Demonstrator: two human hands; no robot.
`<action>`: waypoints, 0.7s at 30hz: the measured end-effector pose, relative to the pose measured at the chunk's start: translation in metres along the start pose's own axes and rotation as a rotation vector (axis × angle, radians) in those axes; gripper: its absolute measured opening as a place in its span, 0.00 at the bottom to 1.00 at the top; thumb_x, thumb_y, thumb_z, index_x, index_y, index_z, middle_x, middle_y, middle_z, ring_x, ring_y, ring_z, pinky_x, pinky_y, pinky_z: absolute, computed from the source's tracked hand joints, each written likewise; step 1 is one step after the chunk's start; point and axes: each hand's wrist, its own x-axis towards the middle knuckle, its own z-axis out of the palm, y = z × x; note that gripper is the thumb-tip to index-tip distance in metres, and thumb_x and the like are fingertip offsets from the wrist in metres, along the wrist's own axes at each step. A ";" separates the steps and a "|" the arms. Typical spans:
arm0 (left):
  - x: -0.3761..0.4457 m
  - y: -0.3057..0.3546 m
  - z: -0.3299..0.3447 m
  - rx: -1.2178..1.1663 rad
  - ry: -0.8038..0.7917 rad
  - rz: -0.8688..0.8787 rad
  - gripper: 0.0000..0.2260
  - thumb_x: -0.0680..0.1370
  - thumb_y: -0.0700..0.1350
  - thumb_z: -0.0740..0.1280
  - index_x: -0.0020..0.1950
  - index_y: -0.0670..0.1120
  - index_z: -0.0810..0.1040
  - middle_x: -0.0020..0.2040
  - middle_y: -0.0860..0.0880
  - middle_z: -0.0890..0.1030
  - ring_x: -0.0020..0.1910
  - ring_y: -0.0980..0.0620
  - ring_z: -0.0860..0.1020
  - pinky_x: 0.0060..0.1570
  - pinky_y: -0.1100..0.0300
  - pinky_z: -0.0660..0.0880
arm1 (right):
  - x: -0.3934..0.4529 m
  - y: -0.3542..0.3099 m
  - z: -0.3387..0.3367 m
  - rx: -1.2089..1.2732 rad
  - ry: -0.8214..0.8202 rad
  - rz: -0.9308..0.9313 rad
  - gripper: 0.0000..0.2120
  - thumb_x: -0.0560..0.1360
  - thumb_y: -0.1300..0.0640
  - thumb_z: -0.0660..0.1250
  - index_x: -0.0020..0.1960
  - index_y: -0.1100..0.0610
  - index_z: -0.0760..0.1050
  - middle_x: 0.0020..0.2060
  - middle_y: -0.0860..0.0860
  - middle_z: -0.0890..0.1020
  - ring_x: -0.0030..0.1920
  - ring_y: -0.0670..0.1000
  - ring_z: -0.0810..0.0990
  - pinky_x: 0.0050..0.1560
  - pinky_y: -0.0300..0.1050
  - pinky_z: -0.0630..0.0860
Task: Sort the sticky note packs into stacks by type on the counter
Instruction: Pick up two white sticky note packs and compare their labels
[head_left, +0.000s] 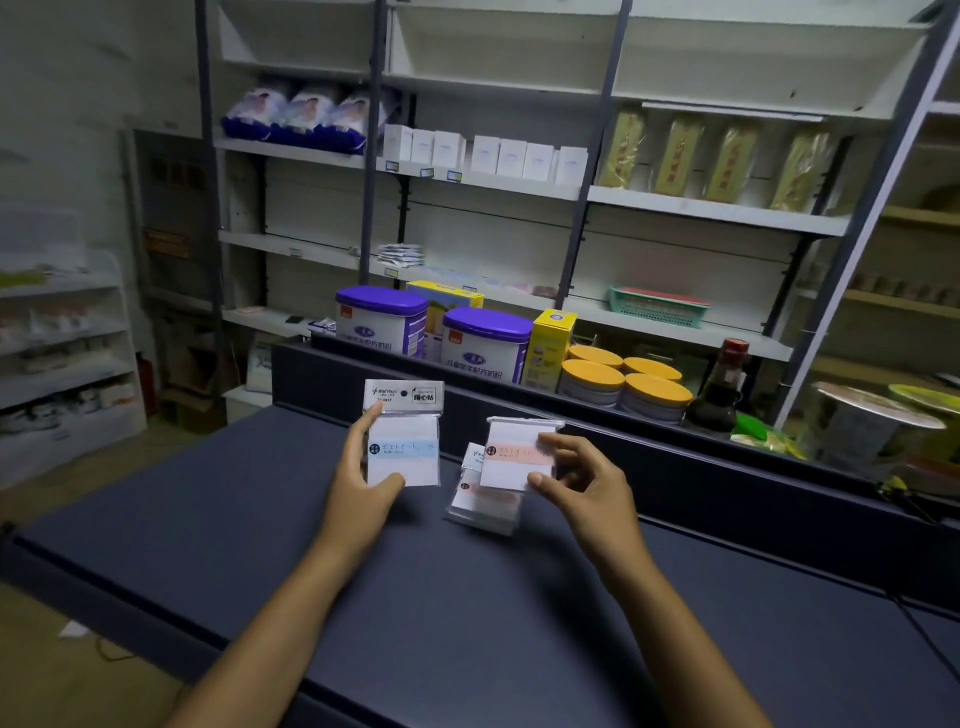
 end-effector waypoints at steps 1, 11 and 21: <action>0.003 -0.001 -0.002 0.002 0.004 0.005 0.36 0.70 0.31 0.63 0.72 0.61 0.67 0.66 0.55 0.76 0.62 0.54 0.77 0.53 0.59 0.76 | 0.002 0.002 0.005 -0.017 -0.009 0.017 0.19 0.70 0.60 0.78 0.56 0.43 0.81 0.48 0.45 0.84 0.47 0.55 0.81 0.50 0.52 0.82; 0.003 0.000 -0.006 -0.015 0.074 0.002 0.37 0.72 0.26 0.62 0.71 0.62 0.67 0.57 0.67 0.78 0.55 0.65 0.79 0.46 0.70 0.76 | 0.010 0.019 0.025 -0.161 -0.099 0.131 0.14 0.70 0.55 0.78 0.54 0.44 0.82 0.49 0.46 0.84 0.51 0.47 0.82 0.53 0.42 0.79; 0.000 -0.001 -0.003 0.024 0.007 -0.016 0.36 0.72 0.29 0.63 0.73 0.60 0.66 0.63 0.58 0.78 0.59 0.58 0.78 0.47 0.69 0.76 | 0.006 0.025 0.027 -0.432 -0.181 0.056 0.12 0.76 0.50 0.72 0.59 0.47 0.81 0.49 0.49 0.73 0.44 0.40 0.75 0.43 0.21 0.66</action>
